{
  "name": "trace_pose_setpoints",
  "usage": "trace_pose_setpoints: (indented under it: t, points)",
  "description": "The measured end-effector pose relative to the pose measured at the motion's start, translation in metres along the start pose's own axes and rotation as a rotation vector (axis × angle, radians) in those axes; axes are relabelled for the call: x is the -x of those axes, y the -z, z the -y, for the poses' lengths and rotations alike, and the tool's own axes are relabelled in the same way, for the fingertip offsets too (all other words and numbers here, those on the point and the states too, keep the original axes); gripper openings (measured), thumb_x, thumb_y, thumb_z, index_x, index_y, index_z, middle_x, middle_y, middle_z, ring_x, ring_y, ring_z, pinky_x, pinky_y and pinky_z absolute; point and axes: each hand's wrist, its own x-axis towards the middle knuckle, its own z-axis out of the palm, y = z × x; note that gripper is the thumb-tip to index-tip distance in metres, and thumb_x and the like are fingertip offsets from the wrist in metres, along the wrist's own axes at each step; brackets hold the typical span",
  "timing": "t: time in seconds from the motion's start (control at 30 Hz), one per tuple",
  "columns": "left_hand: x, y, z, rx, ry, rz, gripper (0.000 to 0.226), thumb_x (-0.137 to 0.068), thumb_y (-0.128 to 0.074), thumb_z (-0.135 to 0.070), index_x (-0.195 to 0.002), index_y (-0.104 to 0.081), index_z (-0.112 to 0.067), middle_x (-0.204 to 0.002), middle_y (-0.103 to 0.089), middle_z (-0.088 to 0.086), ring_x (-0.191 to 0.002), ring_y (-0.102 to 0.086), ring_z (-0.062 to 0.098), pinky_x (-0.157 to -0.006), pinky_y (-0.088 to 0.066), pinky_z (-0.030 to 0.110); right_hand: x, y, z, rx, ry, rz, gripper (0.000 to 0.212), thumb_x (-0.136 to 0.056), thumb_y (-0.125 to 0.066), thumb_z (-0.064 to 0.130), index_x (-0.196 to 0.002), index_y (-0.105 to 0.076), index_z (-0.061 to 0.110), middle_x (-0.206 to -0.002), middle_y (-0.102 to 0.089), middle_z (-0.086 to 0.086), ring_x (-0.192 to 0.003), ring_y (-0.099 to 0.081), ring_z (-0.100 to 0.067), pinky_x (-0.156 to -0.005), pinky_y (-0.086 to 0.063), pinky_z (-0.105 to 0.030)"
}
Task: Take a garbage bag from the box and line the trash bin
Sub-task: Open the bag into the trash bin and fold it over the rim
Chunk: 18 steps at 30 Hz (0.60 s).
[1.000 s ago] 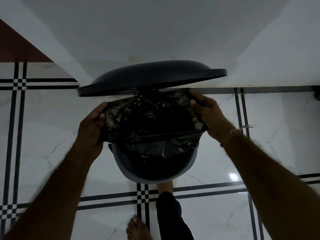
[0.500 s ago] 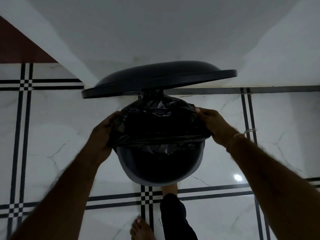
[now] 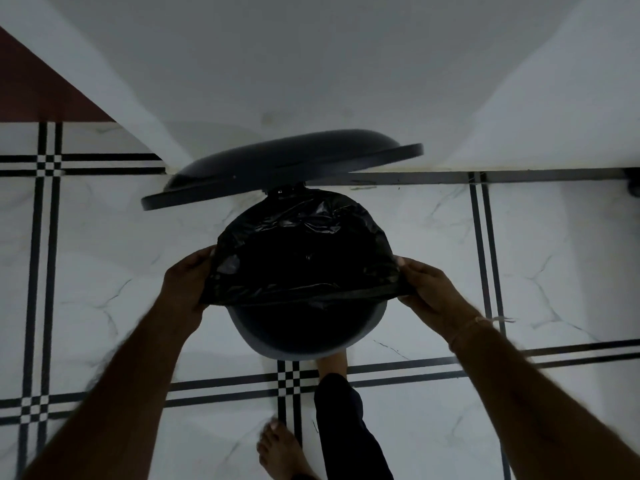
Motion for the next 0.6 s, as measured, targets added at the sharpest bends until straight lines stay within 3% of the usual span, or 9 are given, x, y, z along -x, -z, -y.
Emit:
trace_pose_setpoints:
  t: [0.17,0.23,0.33,0.37,0.43,0.5,0.6]
  points:
    - [0.012,0.007,0.017,0.116,0.11,-0.036,0.014,-0.101,-0.057,-0.008,-0.105,-0.07,-0.011,-0.071,-0.078,0.002,-0.061,-0.073,0.018,-0.053,-0.059,0.023,0.008,-0.004,-0.004,0.006,-0.002,-0.077,0.018,-0.102,-0.059,0.016,-0.11,-0.074,0.01,-0.093,-0.074,-0.005,-0.087,-0.062,-0.017,-0.074,-0.046,-0.028]
    - [0.022,0.005,0.026,0.25,0.206,-0.049,0.012,-0.1,-0.061,-0.019,-0.105,-0.072,-0.017,-0.079,-0.079,0.001,-0.072,-0.074,0.015,-0.066,-0.06,0.028,0.011,-0.007,-0.007,-0.049,-0.024,-0.104,0.016,-0.096,-0.065,0.015,-0.109,-0.07,0.006,-0.087,-0.071,-0.007,-0.08,-0.059,-0.017,-0.068,-0.045,-0.026]
    - [0.039,0.006,0.047,0.374,0.282,-0.023,0.02,-0.101,-0.06,-0.03,-0.09,-0.075,-0.025,-0.089,-0.079,-0.003,-0.093,-0.066,0.015,-0.085,-0.047,0.034,0.019,-0.008,-0.013,-0.092,-0.072,-0.094,0.039,-0.07,-0.082,0.025,-0.1,-0.068,0.005,-0.08,-0.072,-0.005,-0.074,-0.06,-0.015,-0.063,-0.048,-0.022]
    - [0.046,0.005,0.054,0.416,0.28,0.0,0.028,-0.103,-0.056,-0.03,-0.086,-0.078,-0.026,-0.092,-0.079,-0.004,-0.095,-0.066,0.014,-0.086,-0.046,0.034,0.023,-0.009,-0.014,-0.099,-0.079,-0.079,0.035,-0.07,-0.082,0.025,-0.095,-0.068,0.005,-0.078,-0.073,-0.004,-0.073,-0.06,-0.014,-0.062,-0.049,-0.021]
    - [0.061,0.004,0.066,0.468,0.291,0.025,0.041,-0.105,-0.05,-0.028,-0.08,-0.082,-0.028,-0.092,-0.079,-0.006,-0.088,-0.069,0.009,-0.08,-0.05,0.03,0.028,-0.008,-0.019,-0.095,-0.08,-0.063,0.01,-0.088,-0.072,0.016,-0.088,-0.069,0.006,-0.075,-0.071,-0.003,-0.073,-0.057,-0.014,-0.063,-0.048,-0.02]
    - [0.072,0.0,0.074,0.497,0.317,0.016,0.036,-0.105,-0.051,-0.026,-0.084,-0.08,-0.027,-0.088,-0.078,-0.009,-0.084,-0.068,0.005,-0.071,-0.051,0.025,0.032,-0.008,-0.022,-0.067,-0.078,-0.07,0.017,-0.097,-0.064,0.011,-0.081,-0.067,0.008,-0.071,-0.064,-0.002,-0.069,-0.052,-0.013,-0.063,-0.047,-0.021]
    - [0.082,-0.006,0.086,0.526,0.353,-0.011,0.018,-0.104,-0.054,-0.028,-0.094,-0.069,-0.027,-0.087,-0.076,-0.011,-0.094,-0.06,0.006,-0.077,-0.041,0.028,0.039,-0.011,-0.021,0.002,-0.083,-0.119,0.018,-0.099,-0.065,0.016,-0.082,-0.066,0.012,-0.075,-0.056,-0.001,-0.062,-0.044,-0.011,-0.056,-0.038,-0.021]
